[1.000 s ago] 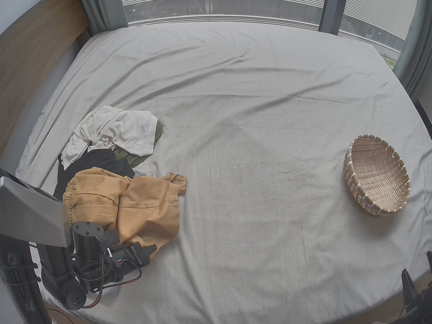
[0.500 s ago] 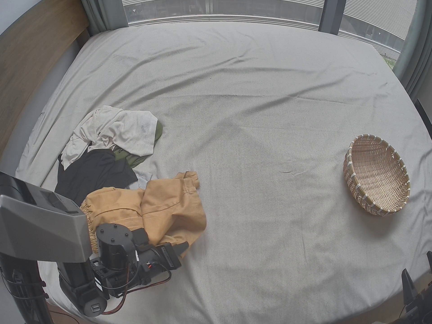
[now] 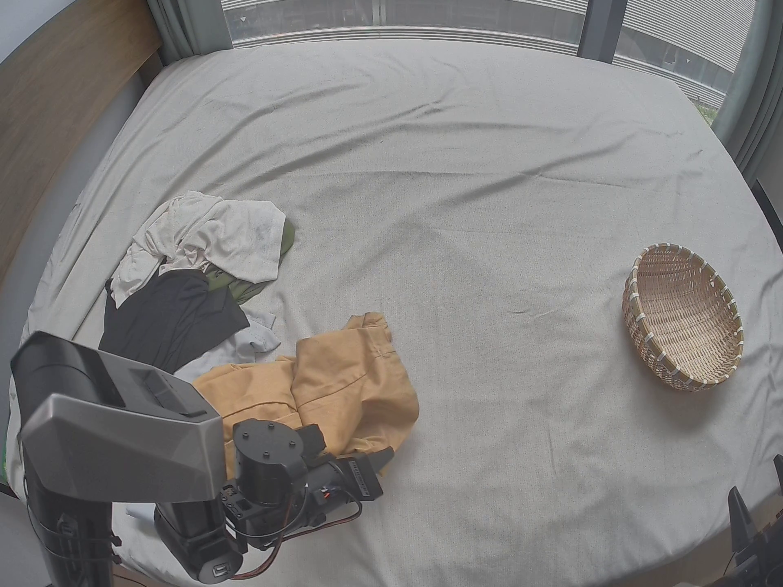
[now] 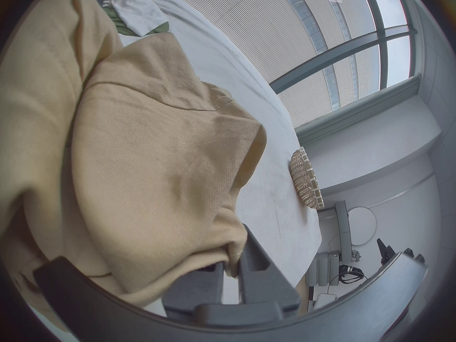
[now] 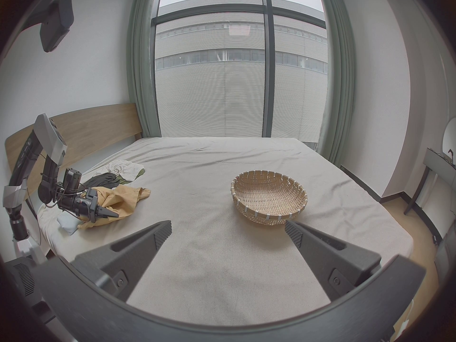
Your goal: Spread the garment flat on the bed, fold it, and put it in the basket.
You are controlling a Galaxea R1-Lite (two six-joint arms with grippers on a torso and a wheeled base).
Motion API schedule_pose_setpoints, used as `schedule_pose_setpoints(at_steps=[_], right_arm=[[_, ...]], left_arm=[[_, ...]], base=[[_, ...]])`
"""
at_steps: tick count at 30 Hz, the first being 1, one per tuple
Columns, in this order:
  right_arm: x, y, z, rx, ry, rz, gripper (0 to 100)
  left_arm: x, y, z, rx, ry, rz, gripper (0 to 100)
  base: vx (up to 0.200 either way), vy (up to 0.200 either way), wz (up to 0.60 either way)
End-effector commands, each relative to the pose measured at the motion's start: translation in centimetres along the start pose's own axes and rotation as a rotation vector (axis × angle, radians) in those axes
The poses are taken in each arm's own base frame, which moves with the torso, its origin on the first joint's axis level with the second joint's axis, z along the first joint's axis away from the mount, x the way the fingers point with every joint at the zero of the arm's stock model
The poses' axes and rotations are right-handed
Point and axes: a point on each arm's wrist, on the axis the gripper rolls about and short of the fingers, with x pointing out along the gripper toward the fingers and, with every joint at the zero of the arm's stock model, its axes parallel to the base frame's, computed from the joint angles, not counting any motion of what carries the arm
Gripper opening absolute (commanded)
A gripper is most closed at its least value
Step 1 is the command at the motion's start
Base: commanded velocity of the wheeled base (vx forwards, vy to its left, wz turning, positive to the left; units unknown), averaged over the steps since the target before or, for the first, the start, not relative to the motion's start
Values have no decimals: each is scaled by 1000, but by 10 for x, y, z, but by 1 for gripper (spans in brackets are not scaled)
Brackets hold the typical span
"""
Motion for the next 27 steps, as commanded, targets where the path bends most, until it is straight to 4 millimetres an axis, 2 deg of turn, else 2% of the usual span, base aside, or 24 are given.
schedule_pose_setpoints(at_steps=[1, 15, 20, 27], right_arm=[[0, 0, -5, 0, 3, -1, 100], [0, 0, -5, 0, 3, -1, 100], [0, 0, -5, 0, 3, -1, 100], [0, 0, -5, 0, 3, -1, 100]], left_arm=[[9, -3, -7, 9, 15, -16, 0], [23, -24, -12, 31, 25, -76, 0], [36, -32, -23, 43, 55, -98, 0], [41, -51, -31, 60, 63, -167, 0]], base=[[0, 0, 0], [0, 0, 0], [0, 0, 0], [0, 0, 0]])
